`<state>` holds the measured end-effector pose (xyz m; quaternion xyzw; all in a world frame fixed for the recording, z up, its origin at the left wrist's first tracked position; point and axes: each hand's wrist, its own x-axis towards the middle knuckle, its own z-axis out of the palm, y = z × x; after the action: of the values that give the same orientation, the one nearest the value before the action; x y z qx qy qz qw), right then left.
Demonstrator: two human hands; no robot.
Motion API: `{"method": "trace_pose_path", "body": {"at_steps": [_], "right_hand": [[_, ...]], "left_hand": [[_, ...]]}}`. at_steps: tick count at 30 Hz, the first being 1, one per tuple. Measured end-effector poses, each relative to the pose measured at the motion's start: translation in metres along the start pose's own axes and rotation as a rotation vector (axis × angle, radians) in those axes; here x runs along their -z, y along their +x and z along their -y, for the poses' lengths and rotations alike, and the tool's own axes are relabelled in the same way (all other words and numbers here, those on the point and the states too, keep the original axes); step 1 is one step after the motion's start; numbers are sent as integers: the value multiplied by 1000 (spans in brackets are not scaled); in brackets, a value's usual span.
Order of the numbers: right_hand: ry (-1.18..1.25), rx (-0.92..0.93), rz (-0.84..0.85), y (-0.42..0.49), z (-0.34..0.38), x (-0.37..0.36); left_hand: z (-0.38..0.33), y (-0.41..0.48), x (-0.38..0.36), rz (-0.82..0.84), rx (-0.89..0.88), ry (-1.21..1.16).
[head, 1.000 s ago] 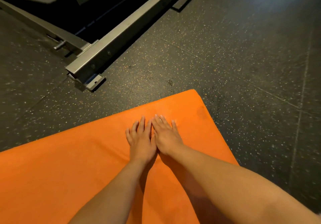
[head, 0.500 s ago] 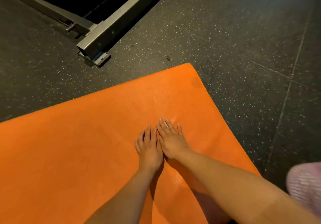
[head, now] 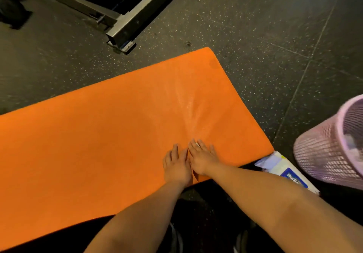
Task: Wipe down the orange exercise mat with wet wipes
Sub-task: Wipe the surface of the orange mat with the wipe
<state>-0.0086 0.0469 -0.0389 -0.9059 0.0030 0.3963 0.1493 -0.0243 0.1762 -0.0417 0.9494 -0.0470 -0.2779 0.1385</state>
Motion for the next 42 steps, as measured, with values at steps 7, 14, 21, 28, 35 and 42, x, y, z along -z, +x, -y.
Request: {"method": "trace_pose_path", "body": {"at_steps": [7,14,21,28,35,42], "right_hand": [[88,-28,-161,-39,7,-38],[92,-9,-200,-20,-6,-39],[313,-110,-365,-21,12,-43],[210,-83,-437,-56,5,-53],[215,-31,-268,-79,24,-56],[151,-42,-302,-91,32,-51]], "left_hand": [[4,-29,-1,26,18,-45],[3,-20,-12,35,27,-96],[12,-21,-7,44,-37,-112],[13,-59,-2,5,86,8],[28,-81,11,78,-22,11],[38,-86,14,-65,-19,-100]]}}
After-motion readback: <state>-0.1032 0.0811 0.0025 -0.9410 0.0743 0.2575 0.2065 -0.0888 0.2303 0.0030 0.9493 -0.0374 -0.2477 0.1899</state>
